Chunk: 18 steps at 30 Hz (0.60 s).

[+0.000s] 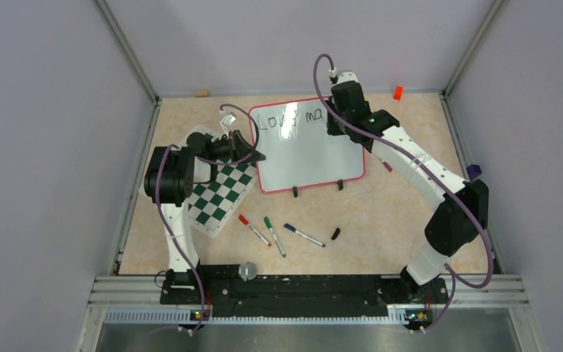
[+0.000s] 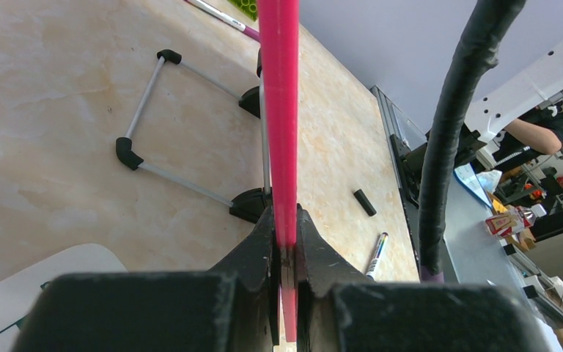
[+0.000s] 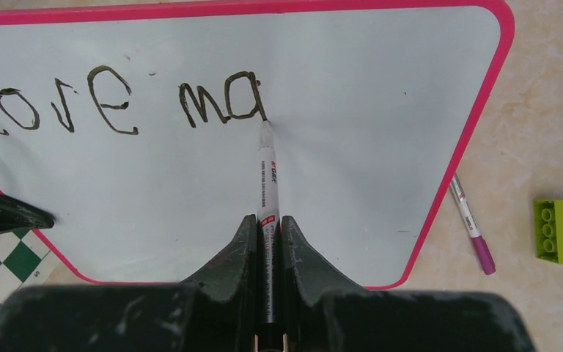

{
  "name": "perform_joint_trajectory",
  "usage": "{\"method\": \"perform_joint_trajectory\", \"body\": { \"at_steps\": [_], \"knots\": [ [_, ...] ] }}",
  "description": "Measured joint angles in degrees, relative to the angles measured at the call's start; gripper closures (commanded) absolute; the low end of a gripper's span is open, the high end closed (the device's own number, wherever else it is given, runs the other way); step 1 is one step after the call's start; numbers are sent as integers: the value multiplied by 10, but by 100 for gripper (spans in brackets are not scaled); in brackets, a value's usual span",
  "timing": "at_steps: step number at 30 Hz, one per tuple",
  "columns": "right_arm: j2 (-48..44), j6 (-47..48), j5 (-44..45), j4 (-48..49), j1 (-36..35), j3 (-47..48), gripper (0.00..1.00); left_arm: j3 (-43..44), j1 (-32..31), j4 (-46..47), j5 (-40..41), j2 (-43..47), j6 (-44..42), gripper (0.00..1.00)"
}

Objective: Write a sentence on the whiteboard

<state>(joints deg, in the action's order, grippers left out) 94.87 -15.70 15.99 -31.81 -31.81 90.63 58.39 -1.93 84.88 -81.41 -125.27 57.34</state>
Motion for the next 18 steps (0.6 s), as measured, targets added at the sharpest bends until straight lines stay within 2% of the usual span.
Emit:
{"method": "perform_joint_trajectory", "body": {
  "at_steps": [18],
  "knots": [
    [-3, 6, -22, -7, 5, 16, 100, 0, 0, 4, -2, 0, -4, 100]
  ]
}}
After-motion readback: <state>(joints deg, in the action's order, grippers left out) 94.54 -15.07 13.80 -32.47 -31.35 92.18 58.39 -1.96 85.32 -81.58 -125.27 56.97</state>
